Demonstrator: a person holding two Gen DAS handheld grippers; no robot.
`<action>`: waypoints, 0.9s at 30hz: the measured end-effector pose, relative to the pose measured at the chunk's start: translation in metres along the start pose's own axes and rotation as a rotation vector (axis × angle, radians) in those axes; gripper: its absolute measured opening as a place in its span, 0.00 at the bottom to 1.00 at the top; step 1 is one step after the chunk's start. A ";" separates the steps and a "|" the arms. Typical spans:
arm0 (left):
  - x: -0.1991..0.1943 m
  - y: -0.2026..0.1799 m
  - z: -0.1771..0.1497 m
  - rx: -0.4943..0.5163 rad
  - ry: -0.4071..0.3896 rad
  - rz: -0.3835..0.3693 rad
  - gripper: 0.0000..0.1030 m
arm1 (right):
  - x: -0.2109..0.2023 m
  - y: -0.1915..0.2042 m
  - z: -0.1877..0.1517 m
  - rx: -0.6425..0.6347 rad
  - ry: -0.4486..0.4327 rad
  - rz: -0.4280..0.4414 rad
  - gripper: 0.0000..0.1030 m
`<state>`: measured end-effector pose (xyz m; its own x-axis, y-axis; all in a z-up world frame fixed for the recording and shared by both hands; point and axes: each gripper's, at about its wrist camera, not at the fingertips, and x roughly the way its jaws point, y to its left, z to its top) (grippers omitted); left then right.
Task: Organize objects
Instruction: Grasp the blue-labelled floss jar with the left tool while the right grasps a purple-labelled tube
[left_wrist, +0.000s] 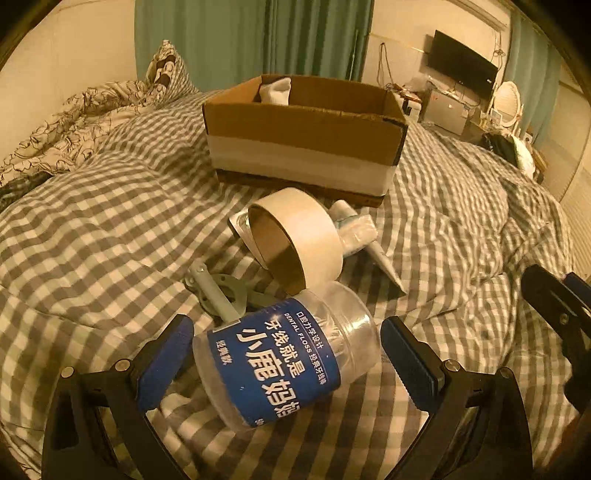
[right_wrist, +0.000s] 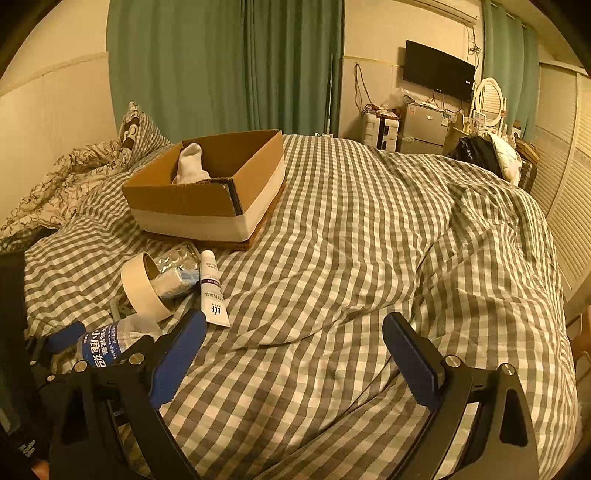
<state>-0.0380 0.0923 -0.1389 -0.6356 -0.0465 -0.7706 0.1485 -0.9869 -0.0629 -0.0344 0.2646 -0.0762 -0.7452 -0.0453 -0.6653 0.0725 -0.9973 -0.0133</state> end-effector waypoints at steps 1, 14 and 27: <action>0.002 -0.001 0.000 0.005 -0.006 0.005 1.00 | 0.001 0.001 -0.001 -0.003 0.003 -0.002 0.94; 0.034 0.014 -0.004 0.087 0.034 0.008 1.00 | 0.013 0.002 -0.005 -0.008 0.016 -0.005 0.94; 0.004 0.038 0.025 0.152 -0.047 0.020 0.99 | 0.077 0.041 0.011 -0.138 0.132 0.078 0.93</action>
<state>-0.0537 0.0505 -0.1281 -0.6692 -0.0702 -0.7398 0.0476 -0.9975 0.0515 -0.0961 0.2198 -0.1202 -0.6413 -0.1053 -0.7600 0.2235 -0.9732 -0.0538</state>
